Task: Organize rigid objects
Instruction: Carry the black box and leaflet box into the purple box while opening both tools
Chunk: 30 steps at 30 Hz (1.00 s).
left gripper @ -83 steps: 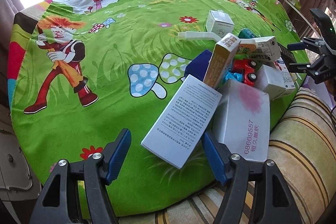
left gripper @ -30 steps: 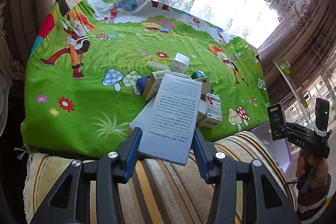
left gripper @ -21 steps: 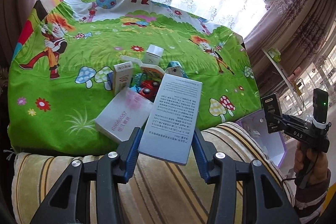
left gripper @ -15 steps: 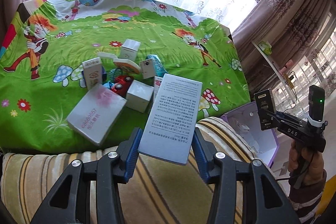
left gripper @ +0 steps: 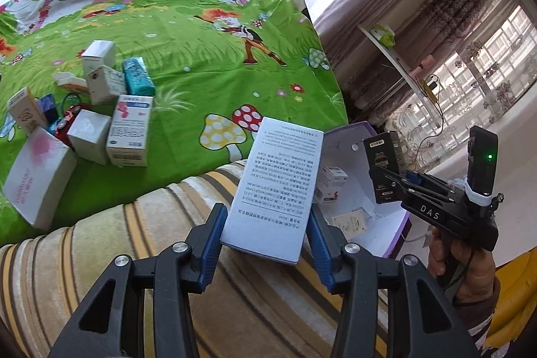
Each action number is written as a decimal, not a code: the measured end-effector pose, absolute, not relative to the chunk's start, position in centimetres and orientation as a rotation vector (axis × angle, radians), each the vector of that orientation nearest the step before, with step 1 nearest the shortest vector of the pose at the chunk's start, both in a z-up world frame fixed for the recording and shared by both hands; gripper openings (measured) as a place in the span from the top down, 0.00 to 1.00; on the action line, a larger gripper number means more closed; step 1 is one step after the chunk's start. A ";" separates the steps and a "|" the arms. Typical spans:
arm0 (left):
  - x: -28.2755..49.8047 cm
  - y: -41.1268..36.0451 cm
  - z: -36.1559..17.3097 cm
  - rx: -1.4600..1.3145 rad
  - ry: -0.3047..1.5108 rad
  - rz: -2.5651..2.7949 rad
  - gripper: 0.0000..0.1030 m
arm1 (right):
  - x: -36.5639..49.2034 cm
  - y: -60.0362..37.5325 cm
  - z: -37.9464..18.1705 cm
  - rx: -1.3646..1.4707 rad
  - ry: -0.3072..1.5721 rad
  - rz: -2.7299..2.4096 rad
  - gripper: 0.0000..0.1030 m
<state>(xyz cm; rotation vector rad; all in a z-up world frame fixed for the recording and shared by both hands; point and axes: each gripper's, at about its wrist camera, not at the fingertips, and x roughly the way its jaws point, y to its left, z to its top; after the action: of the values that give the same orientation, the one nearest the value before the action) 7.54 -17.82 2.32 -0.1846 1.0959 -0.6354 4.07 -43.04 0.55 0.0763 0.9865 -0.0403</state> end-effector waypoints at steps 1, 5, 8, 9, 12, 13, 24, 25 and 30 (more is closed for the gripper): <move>7.5 -18.4 2.4 -0.177 1.097 -0.641 0.53 | 4.0 -43.2 0.5 0.080 0.986 -0.044 0.58; 7.7 -20.6 2.2 -0.165 1.115 -0.664 0.53 | 3.8 -43.7 0.3 0.097 0.985 -0.049 0.58; 7.8 -22.0 2.2 -0.150 1.121 -0.684 0.53 | 3.7 -43.9 0.3 0.103 0.986 -0.059 0.58; 7.7 -22.4 2.2 -0.145 1.123 -0.690 0.53 | 3.7 -44.0 0.2 0.104 0.987 -0.064 0.58; 7.8 -23.4 2.0 -0.141 1.131 -0.709 0.53 | 3.7 -44.3 0.3 0.103 0.991 -0.085 0.55; 7.8 -23.7 1.9 -0.140 1.135 -0.713 0.53 | 3.7 -44.4 0.3 0.104 0.993 -0.092 0.50; 7.4 -24.6 1.5 -0.165 1.161 -0.751 0.43 | 3.4 -45.1 0.7 0.136 0.975 -0.113 0.33; 7.4 -24.5 1.4 -0.171 1.162 -0.751 0.43 | 3.4 -45.1 0.8 0.138 0.972 -0.115 0.32; 7.4 -23.9 1.3 -0.196 1.166 -0.747 0.43 | 3.4 -44.9 0.9 0.135 0.971 -0.111 0.30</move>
<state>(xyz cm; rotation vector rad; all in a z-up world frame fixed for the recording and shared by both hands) 7.39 -23.90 1.33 -0.1964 1.1655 -0.7466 3.45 -44.92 0.86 0.1355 0.9712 -0.1112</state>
